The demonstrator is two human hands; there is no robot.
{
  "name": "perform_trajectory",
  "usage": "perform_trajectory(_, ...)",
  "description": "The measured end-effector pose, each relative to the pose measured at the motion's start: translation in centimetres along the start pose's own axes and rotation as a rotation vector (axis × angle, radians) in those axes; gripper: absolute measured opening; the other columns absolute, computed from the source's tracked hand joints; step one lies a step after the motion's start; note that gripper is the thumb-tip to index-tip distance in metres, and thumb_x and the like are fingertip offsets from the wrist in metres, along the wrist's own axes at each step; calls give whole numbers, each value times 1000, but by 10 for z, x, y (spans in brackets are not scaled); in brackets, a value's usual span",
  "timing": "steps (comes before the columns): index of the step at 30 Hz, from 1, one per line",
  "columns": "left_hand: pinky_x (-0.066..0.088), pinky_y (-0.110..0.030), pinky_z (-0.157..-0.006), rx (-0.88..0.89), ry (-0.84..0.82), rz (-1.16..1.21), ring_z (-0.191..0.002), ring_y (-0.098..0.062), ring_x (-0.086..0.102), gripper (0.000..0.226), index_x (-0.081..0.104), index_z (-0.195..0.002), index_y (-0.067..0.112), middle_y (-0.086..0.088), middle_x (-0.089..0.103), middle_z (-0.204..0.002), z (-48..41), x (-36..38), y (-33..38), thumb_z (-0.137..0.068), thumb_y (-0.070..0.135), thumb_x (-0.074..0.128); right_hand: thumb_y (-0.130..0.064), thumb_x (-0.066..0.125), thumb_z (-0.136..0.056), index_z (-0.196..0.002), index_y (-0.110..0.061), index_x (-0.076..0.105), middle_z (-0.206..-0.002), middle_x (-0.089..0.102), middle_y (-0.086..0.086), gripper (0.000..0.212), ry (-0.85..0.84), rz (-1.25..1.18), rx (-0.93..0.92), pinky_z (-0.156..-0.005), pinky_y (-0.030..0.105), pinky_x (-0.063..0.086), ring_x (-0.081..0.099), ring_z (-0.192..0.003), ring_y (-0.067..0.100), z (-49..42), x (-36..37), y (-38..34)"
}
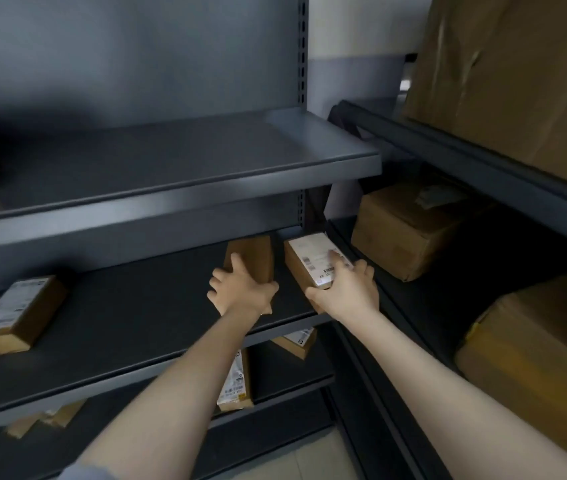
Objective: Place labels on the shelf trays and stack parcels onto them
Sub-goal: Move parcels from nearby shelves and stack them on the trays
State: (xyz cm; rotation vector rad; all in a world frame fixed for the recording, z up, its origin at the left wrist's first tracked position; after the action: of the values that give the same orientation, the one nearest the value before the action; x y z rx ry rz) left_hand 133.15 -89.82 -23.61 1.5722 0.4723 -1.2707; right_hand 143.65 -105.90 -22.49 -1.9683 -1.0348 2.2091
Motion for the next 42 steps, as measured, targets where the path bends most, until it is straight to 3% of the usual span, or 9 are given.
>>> perform_trajectory(9,32,-47,-101,160,73,79,-124,-38,39,90,21,-141,26,-19,40,-135,180,-110,15,-68,54,66,-62,58,-75,-145,-29,29,-134,38,12,82,115,-11,-145,-93,37,42,36,-120,26,163,-136,8)
perform_trajectory(14,38,-43,-97,305,113,184,-115,-27,44,85,22,-134,41,-5,45,-128,284,-202,2,-63,58,65,-63,59,-72,-143,-36,26,-134,33,3,83,182,-94,-258,-90,31,41,31,-117,17,262,-222,7)
perform_trajectory(18,44,-49,-96,379,166,245,-113,-22,44,87,19,-129,51,3,41,-126,356,-278,-16,-53,70,56,-64,62,-69,-142,-42,24,-135,29,-6,85,242,-164,-367,-84,24,36,25,-115,7,330,-275,-10)
perform_trajectory(22,44,-49,-96,407,269,261,-116,-19,42,84,21,-131,52,5,41,-130,402,-345,-39,-58,67,61,-62,64,-68,-142,-43,25,-132,28,-10,86,241,-228,-451,-84,23,33,18,-110,-1,381,-308,-41)
perform_trajectory(26,41,-49,-99,379,367,224,-118,-21,42,81,22,-134,47,4,42,-133,427,-397,-71,-66,60,65,-59,67,-67,-142,-40,30,-133,31,-8,85,241,-292,-501,-85,23,35,22,-112,1,411,-319,-84)
perform_trajectory(32,40,-48,-99,306,462,165,-116,-24,43,80,22,-135,43,-1,43,-129,432,-459,-135,-70,57,65,-60,66,-69,-142,-39,29,-130,32,-6,85,253,-301,-619,-79,24,32,13,-99,-6,430,-309,-174)
perform_trajectory(42,40,-48,-99,63,562,112,-113,-28,46,80,26,-133,41,-4,46,-122,428,-575,-356,-65,57,66,-63,64,-71,-143,-40,22,-132,29,-1,86,98,-381,-833,-86,33,43,30,-119,14,513,-206,-394)
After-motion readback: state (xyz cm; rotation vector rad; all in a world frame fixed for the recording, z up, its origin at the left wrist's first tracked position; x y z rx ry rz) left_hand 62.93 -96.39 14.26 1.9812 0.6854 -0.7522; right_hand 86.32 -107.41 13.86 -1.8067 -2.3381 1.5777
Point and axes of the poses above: each hand's wrist, its own z-axis away from the middle knuckle, its own x-axis out of the palm, y = z × x, the point moved 5 cm from there along -z, towards the middle knuckle
